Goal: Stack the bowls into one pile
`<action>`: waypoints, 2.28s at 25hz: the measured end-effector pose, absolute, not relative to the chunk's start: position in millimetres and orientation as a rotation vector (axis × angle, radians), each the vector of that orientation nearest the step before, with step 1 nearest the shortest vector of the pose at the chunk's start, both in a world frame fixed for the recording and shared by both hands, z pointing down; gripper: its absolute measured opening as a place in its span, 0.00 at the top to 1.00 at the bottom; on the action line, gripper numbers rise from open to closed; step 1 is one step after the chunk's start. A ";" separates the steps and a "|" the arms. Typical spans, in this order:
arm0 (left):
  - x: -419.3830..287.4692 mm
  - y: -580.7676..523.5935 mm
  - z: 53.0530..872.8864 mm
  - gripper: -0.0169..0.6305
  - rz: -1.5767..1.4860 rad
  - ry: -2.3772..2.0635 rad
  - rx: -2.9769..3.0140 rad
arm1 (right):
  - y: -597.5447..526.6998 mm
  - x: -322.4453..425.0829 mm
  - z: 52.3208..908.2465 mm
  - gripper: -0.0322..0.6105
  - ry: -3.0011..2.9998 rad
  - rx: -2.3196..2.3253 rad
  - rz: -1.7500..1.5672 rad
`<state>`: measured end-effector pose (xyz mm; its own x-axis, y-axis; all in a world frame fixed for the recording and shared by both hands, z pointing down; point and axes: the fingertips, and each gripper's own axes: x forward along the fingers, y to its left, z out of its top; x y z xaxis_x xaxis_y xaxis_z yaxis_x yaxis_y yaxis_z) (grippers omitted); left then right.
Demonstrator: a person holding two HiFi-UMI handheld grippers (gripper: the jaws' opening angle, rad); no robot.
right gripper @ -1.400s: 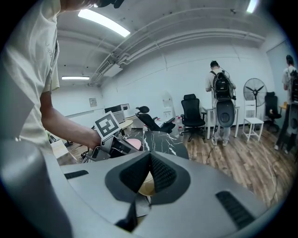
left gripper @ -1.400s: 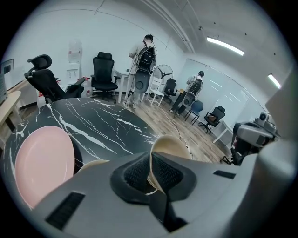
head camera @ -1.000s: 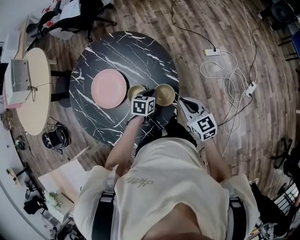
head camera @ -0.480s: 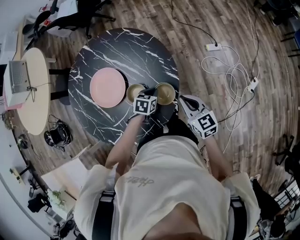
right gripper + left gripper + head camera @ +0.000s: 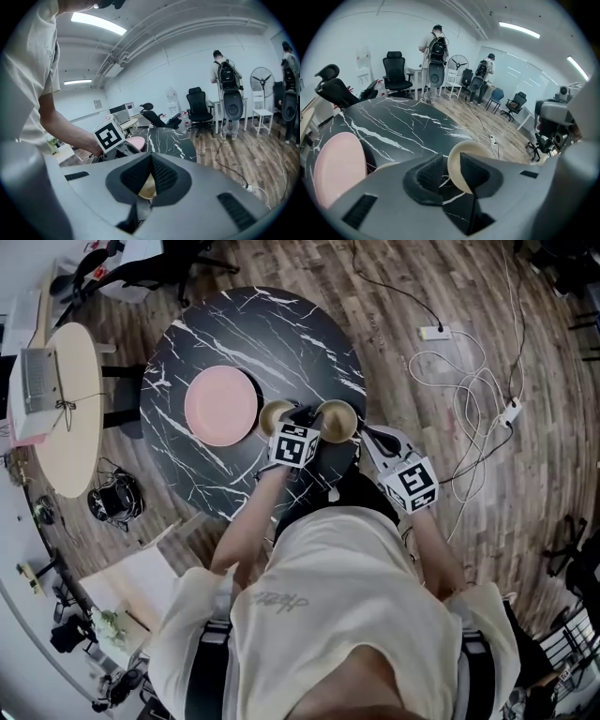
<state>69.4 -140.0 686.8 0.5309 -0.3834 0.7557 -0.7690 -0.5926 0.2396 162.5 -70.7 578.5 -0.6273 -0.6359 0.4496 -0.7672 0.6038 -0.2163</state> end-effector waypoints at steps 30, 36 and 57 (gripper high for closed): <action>-115.8 -91.0 599.9 0.79 0.533 -1.369 2.078 | -66.9 45.8 545.1 0.94 -2.593 0.837 0.322; -134.8 -83.1 591.2 0.79 0.497 -1.420 2.070 | -66.0 30.5 541.9 0.94 -2.596 0.802 0.291; -112.0 -93.4 631.6 0.79 0.543 -1.299 2.018 | -66.8 31.1 557.7 0.94 -2.552 0.793 0.326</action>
